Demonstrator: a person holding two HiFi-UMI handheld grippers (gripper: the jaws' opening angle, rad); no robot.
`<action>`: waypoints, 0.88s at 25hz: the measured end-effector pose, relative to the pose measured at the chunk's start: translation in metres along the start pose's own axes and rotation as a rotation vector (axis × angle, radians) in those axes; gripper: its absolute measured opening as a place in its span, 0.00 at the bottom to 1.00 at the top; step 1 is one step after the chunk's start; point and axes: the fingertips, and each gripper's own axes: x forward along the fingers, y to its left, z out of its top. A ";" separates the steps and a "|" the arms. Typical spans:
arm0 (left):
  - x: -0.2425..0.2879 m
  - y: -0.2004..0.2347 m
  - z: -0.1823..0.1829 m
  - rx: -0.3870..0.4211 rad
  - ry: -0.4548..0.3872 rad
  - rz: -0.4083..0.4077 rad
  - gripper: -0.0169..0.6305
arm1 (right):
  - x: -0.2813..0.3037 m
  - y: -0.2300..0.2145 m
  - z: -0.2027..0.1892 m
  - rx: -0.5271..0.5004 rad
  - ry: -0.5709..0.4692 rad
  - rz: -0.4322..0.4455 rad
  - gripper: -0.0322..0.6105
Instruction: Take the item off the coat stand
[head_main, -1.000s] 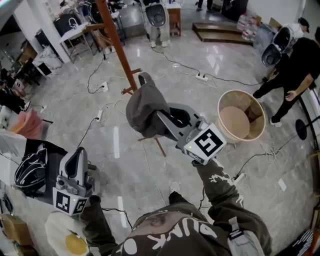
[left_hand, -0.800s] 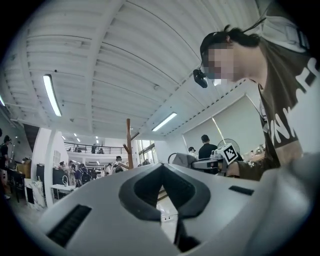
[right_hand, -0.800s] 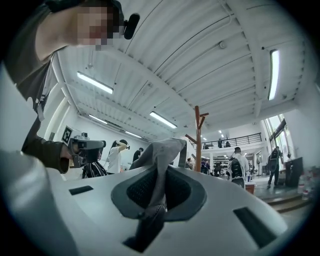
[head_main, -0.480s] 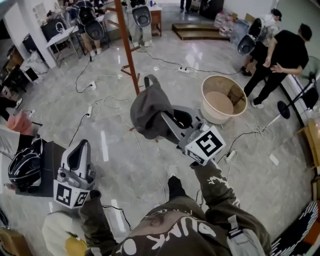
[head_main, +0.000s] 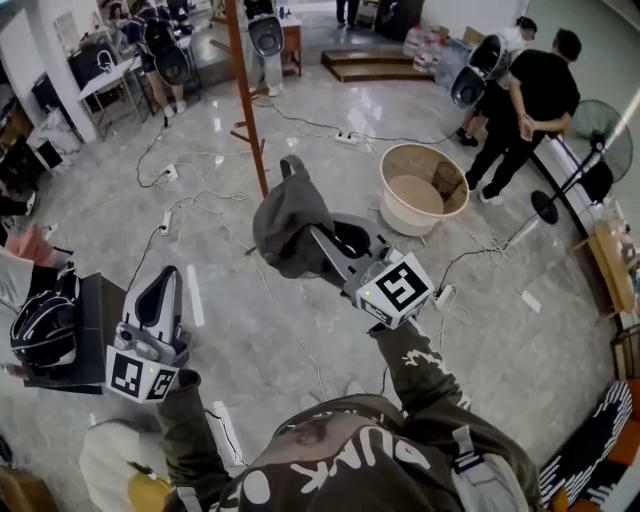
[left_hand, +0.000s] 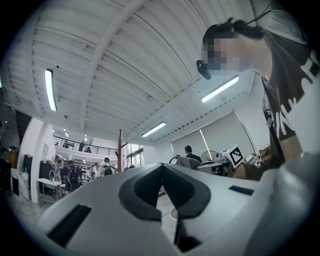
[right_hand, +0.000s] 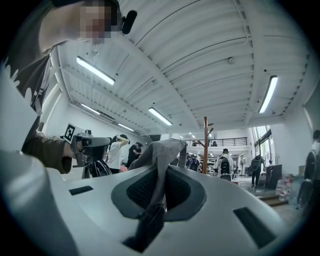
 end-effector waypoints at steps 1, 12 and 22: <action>0.001 -0.005 0.001 0.002 -0.004 -0.004 0.03 | -0.003 0.000 0.001 -0.004 -0.002 0.000 0.10; 0.014 -0.045 0.021 0.026 -0.024 -0.016 0.03 | -0.032 -0.008 0.019 -0.022 -0.031 0.009 0.09; 0.019 -0.066 0.028 0.044 -0.033 -0.006 0.03 | -0.049 -0.013 0.022 -0.030 -0.046 0.020 0.09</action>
